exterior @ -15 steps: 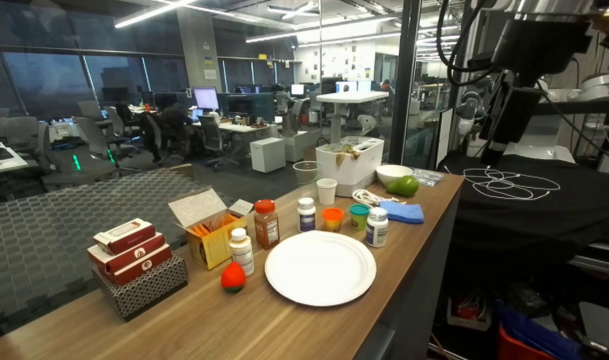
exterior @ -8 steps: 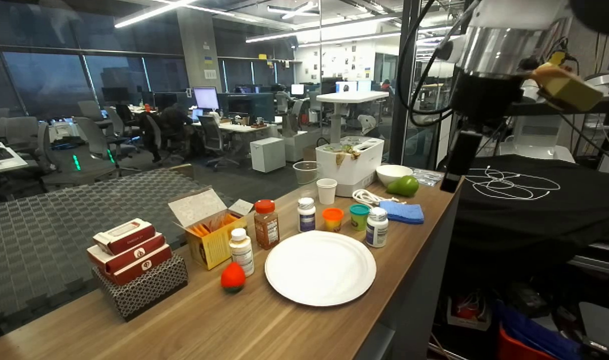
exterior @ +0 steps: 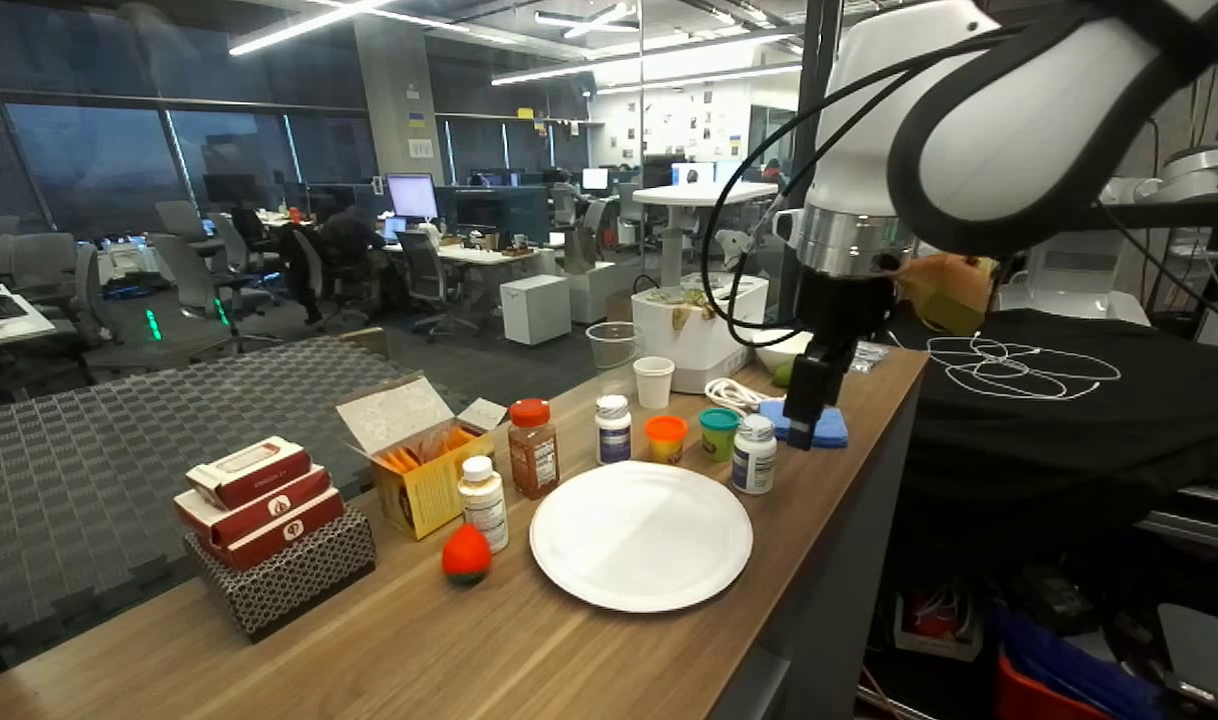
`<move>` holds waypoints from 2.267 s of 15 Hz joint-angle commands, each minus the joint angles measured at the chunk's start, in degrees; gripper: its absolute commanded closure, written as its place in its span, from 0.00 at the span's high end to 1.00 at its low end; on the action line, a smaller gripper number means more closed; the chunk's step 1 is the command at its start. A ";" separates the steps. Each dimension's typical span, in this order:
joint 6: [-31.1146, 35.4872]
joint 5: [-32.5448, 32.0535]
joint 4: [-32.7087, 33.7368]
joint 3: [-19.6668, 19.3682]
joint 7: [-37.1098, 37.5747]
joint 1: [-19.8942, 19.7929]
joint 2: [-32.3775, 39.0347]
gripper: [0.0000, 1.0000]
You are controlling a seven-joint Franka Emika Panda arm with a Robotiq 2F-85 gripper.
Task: Pick up the bottles and small containers from the table and put them on the plate.
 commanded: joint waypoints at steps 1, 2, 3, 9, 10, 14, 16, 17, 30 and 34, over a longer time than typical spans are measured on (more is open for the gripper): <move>0.16 1.79 8.07 -0.07 1.07 -0.41 7.04 1.00; 0.32 1.31 9.45 -0.25 1.78 -0.40 8.18 1.00; 0.48 1.06 10.61 -0.39 2.18 -0.43 9.19 1.00; -1.05 4.17 13.83 0.17 1.11 -1.60 12.32 0.88; -1.15 4.73 13.69 0.22 0.99 -1.79 12.37 0.74; -1.16 5.07 11.97 -0.18 1.78 -1.72 10.48 0.42; -0.22 4.56 11.34 -0.24 1.99 -1.49 9.76 0.27; 0.17 4.54 11.16 -0.14 1.79 -1.46 9.68 0.20; -7.33 -2.25 15.21 3.95 3.90 5.73 7.51 0.20; -7.53 -5.67 19.81 4.82 5.33 8.25 13.66 0.20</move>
